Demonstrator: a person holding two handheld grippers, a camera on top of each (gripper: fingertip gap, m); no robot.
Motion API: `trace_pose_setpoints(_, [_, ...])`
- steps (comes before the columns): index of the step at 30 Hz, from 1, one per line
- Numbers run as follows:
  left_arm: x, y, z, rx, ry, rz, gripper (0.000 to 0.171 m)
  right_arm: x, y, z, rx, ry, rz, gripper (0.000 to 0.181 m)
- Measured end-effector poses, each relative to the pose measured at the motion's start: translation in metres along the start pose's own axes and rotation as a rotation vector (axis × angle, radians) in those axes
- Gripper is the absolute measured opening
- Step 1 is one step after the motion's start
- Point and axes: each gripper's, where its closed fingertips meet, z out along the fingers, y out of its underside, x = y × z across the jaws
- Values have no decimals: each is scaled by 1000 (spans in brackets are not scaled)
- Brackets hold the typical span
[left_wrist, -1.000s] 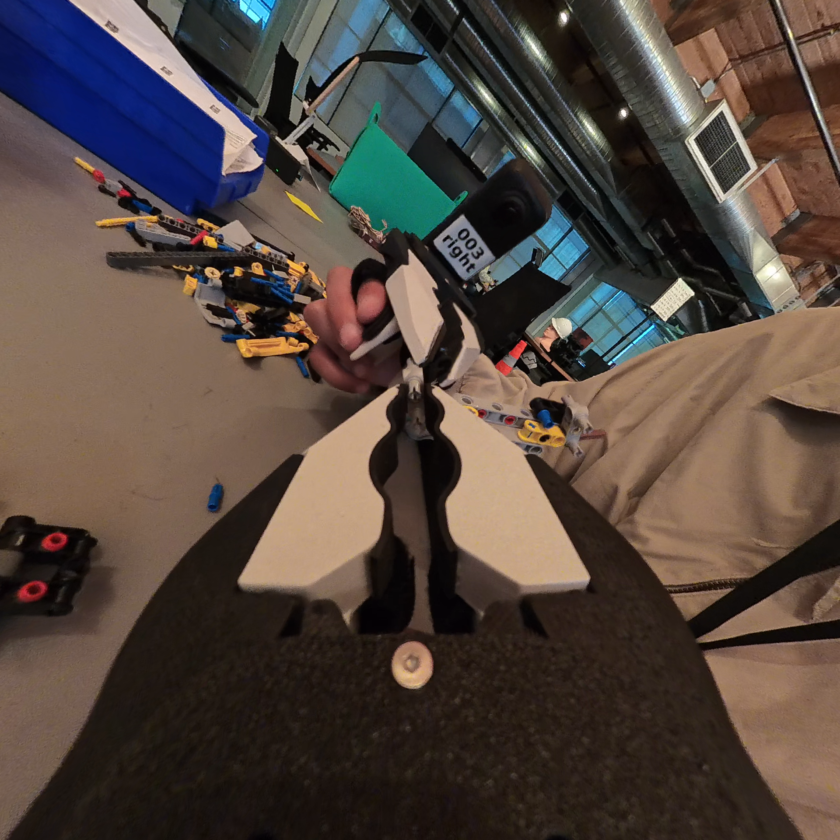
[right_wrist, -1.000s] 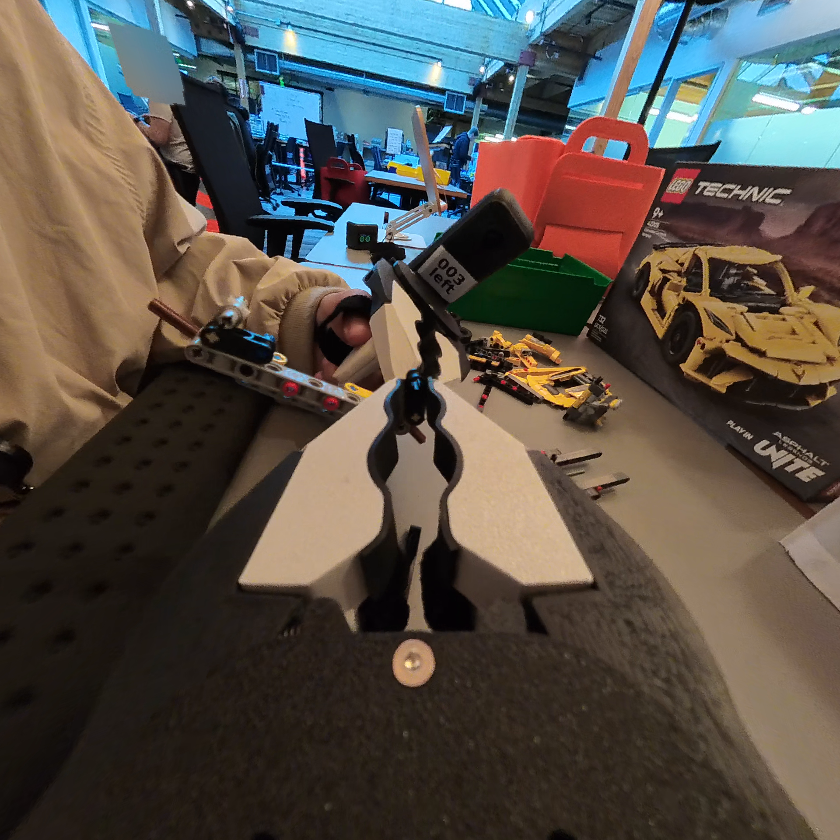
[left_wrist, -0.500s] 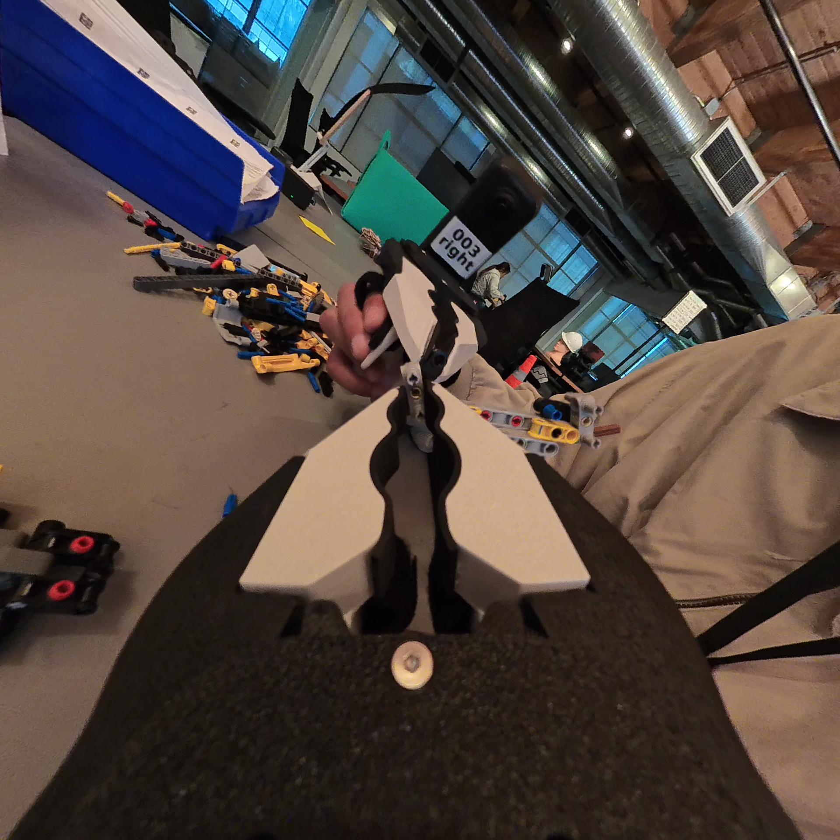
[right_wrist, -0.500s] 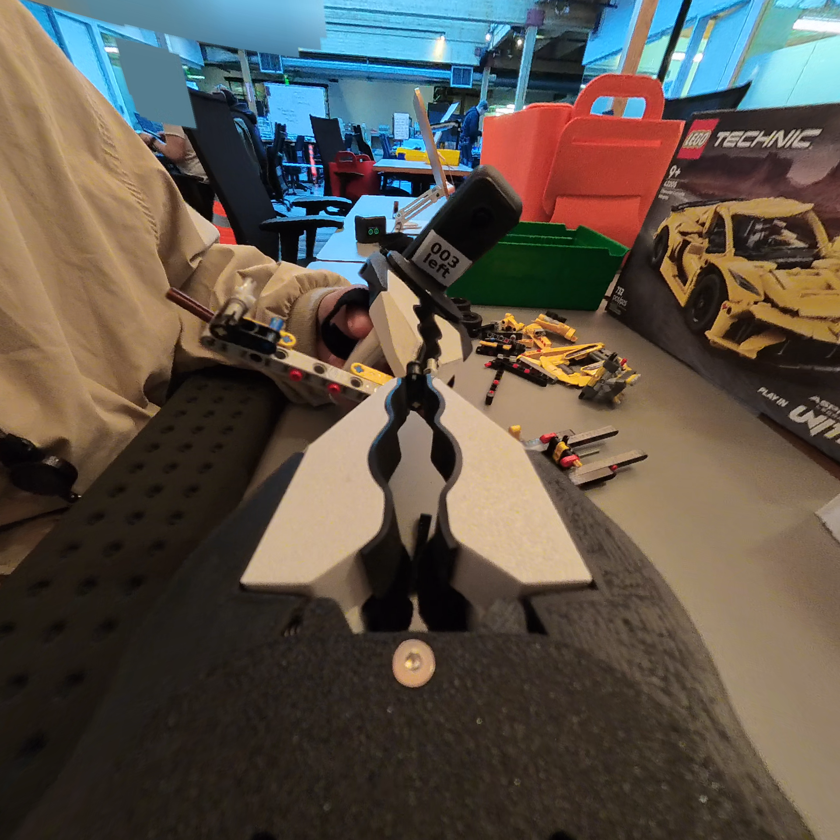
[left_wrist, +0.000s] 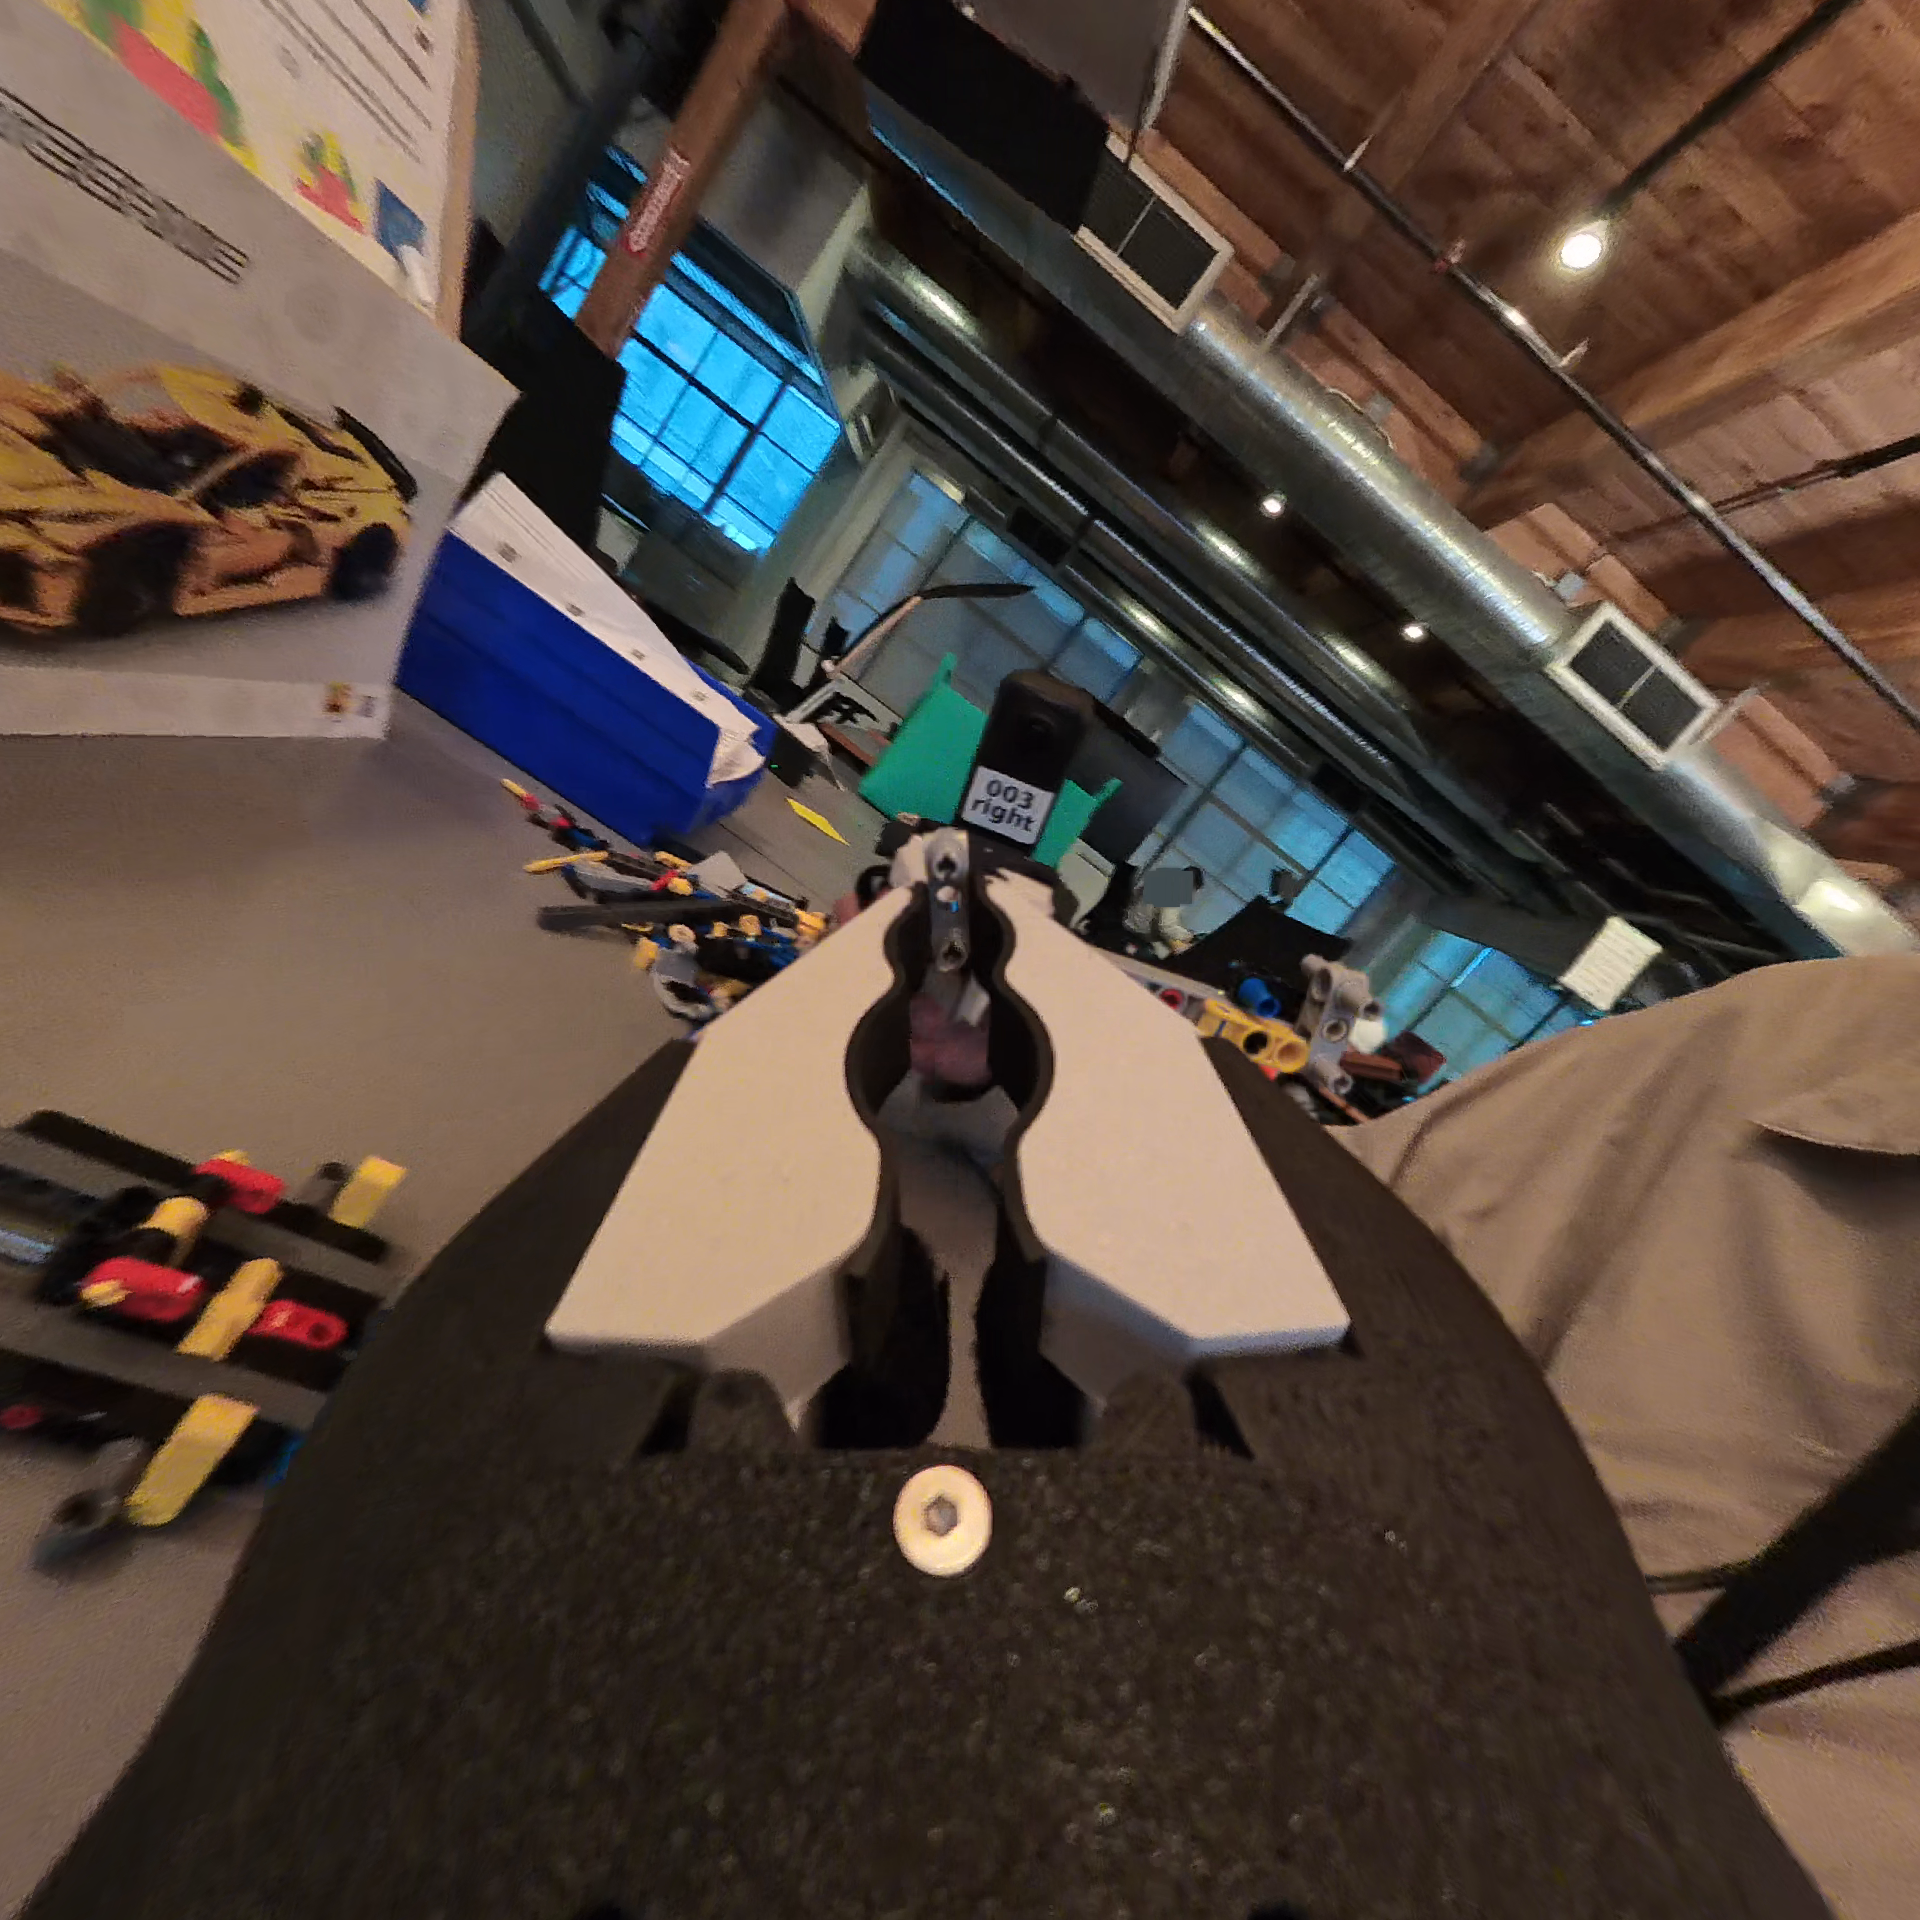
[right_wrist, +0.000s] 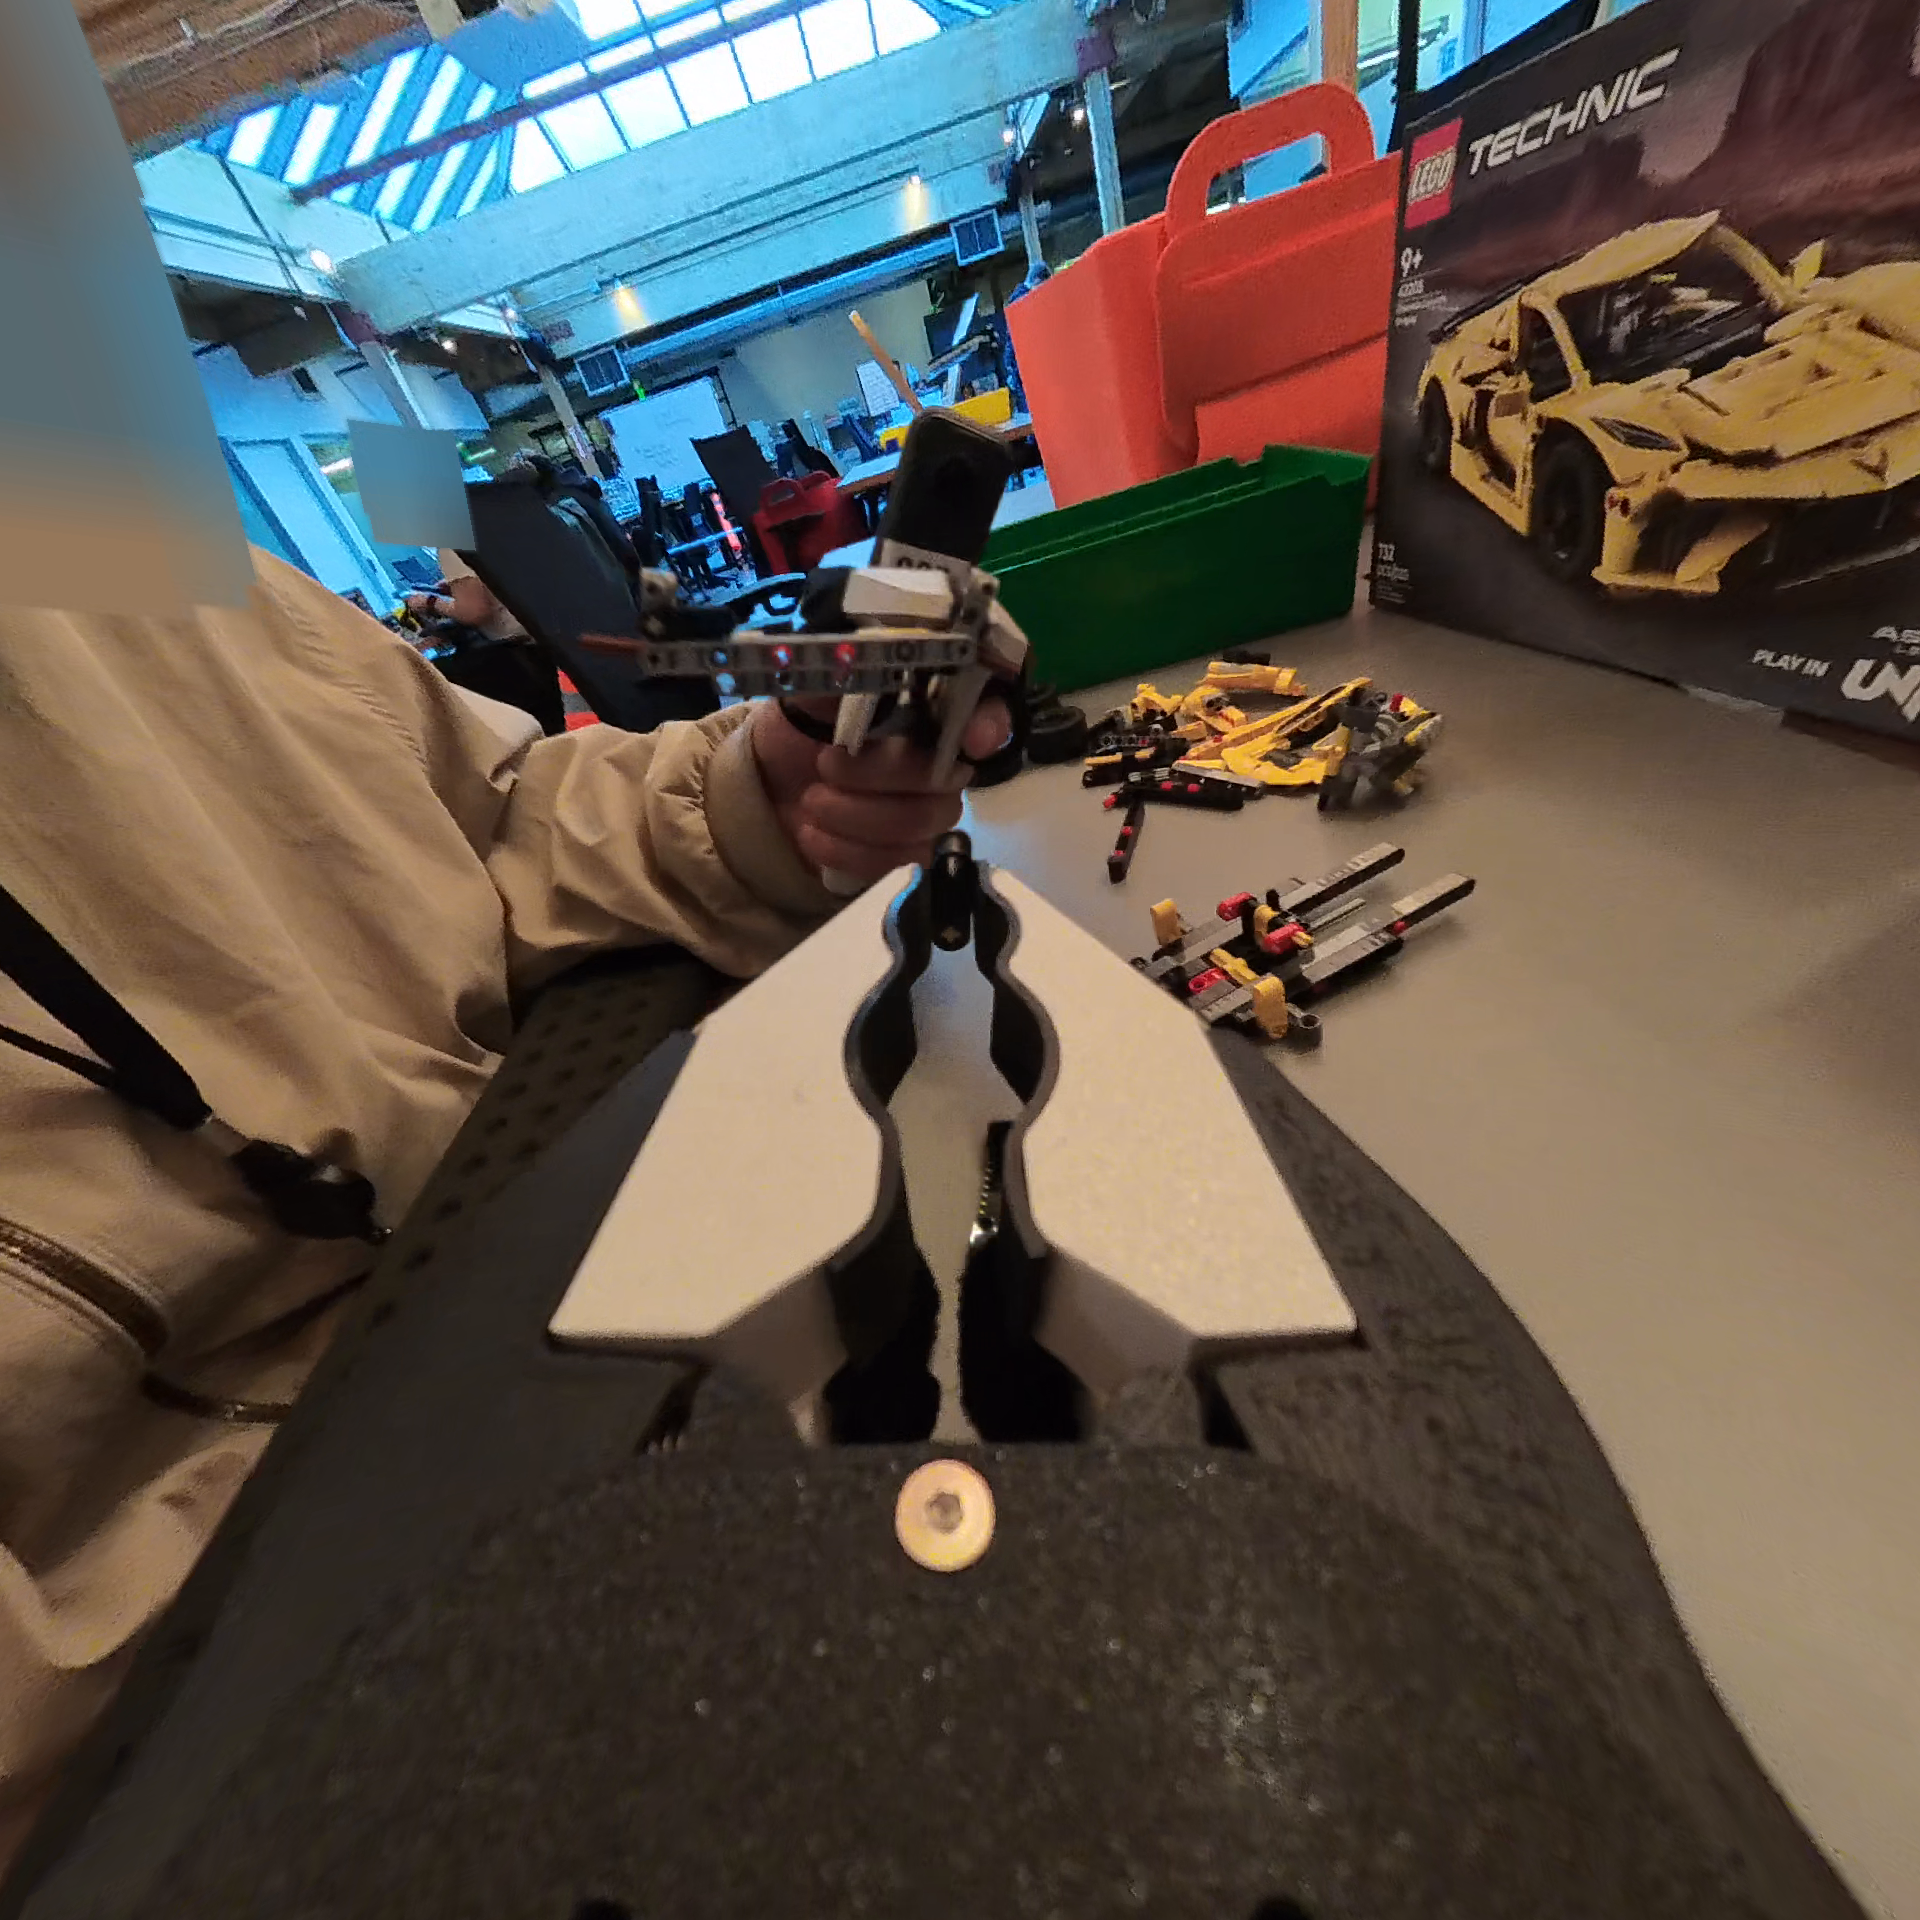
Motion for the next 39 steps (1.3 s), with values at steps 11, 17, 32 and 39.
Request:
trace_pose_setpoints(11, [-40,93,5,-559,-241,287,6,14,54,26,-267,91,84,6])
trace_pose_setpoints(17, [-48,137,-6,-813,-270,352,6,8,38,23,-177,36,157,6])
trace_pose_setpoints(32, [6,84,27,-419,-22,137,7,-17,35,36,-158,-94,166,6])
trace_pose_setpoints(39, [1,96,27,-488,-60,207,8,-20,39,39,-172,-107,161,6])
